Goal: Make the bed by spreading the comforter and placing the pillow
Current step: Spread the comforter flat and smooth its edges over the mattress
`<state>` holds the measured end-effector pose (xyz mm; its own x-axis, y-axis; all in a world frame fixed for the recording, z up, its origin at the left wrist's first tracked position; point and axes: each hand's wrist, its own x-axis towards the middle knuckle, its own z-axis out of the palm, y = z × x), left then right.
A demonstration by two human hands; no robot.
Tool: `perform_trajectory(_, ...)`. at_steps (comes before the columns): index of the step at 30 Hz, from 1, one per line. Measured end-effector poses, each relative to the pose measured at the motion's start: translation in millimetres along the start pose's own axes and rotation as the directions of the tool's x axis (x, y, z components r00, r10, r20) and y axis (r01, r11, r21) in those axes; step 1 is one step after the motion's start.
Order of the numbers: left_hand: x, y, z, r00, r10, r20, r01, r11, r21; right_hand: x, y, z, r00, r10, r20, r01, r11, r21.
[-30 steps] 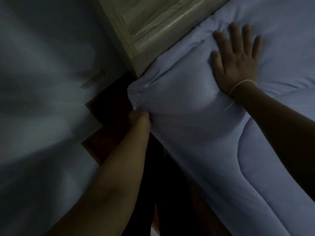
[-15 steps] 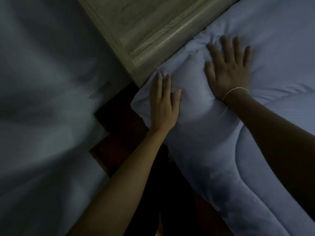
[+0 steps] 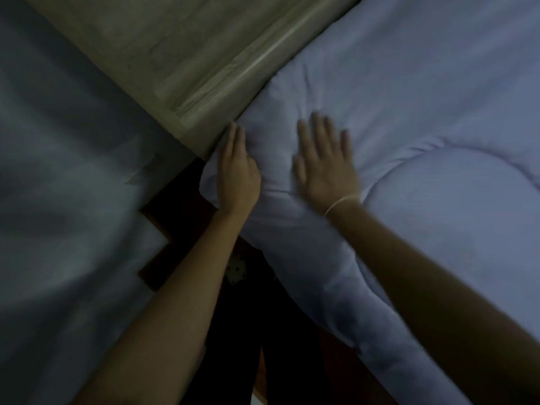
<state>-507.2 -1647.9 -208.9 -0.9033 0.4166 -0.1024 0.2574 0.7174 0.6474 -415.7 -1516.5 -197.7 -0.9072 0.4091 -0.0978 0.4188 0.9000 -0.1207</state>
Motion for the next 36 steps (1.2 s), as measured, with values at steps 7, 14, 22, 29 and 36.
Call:
perform_trajectory(7,21,23,2,0.945,0.266,0.190,-0.289,0.951,0.106,-137,-30,28,0.901,-0.430,0.060,0.430,0.903,0.009)
perform_trajectory(14,11,45,48,0.869,0.341,0.359,-0.421,0.890,0.173,-225,45,21,0.992,-0.049,-0.116,0.025,0.979,-0.200)
perform_trajectory(22,25,4,38,0.927,0.158,0.341,-0.270,0.910,0.314,-219,23,70,0.931,-0.338,0.134,0.363,0.881,-0.302)
perform_trajectory(29,-54,25,-33,0.837,0.116,0.535,-0.359,0.853,0.378,-261,-15,0,0.903,-0.033,0.428,0.132,0.970,-0.203)
perform_trajectory(36,-112,89,-69,0.640,0.341,0.689,-0.664,0.697,0.271,-323,-2,-102,0.774,0.605,0.188,-0.591,0.796,-0.130)
